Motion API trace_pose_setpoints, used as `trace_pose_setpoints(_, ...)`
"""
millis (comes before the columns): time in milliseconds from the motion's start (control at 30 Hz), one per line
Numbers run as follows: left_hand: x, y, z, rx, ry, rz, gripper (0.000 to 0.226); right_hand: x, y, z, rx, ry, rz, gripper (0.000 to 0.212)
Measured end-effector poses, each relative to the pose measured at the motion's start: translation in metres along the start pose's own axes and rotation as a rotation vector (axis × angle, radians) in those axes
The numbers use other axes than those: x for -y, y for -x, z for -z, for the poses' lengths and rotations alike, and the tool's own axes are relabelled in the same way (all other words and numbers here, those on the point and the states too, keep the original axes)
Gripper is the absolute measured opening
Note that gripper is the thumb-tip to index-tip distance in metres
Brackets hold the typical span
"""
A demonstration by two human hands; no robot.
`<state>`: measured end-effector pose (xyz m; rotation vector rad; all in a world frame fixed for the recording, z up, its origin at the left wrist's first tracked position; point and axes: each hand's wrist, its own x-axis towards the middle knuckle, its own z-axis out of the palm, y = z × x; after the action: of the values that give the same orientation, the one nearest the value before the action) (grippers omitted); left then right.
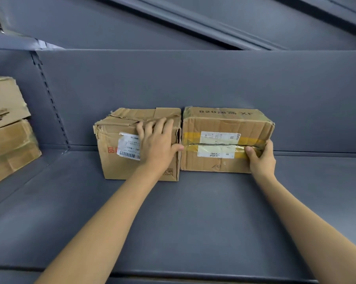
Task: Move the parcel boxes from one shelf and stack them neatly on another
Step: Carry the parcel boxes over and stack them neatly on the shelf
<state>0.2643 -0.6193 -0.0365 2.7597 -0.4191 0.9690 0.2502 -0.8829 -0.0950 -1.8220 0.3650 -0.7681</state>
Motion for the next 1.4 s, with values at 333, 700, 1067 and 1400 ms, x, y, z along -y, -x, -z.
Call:
trace_pose_setpoints(333,-0.004,-0.001,-0.010,-0.025,-0.091,-0.007,0.079,-0.011,-0.014,-0.010,0.046,0.009,0.025,0.053)
trace_pose_setpoints(700,0.069,0.003,0.025,0.052,-0.086,0.110,0.098,0.018,-0.017,0.021,0.161,-0.078,0.160,0.109)
trace_pose_setpoints(1067,0.068,0.005,0.020,0.094,-0.245,0.085,0.101,0.030,-0.009,0.011,0.012,0.097,0.245,0.123)
trace_pose_setpoints(1400,0.069,0.018,0.041,0.084,-0.215,-0.056,0.082,0.095,0.043,-0.017,-0.001,0.753,0.752,0.098)
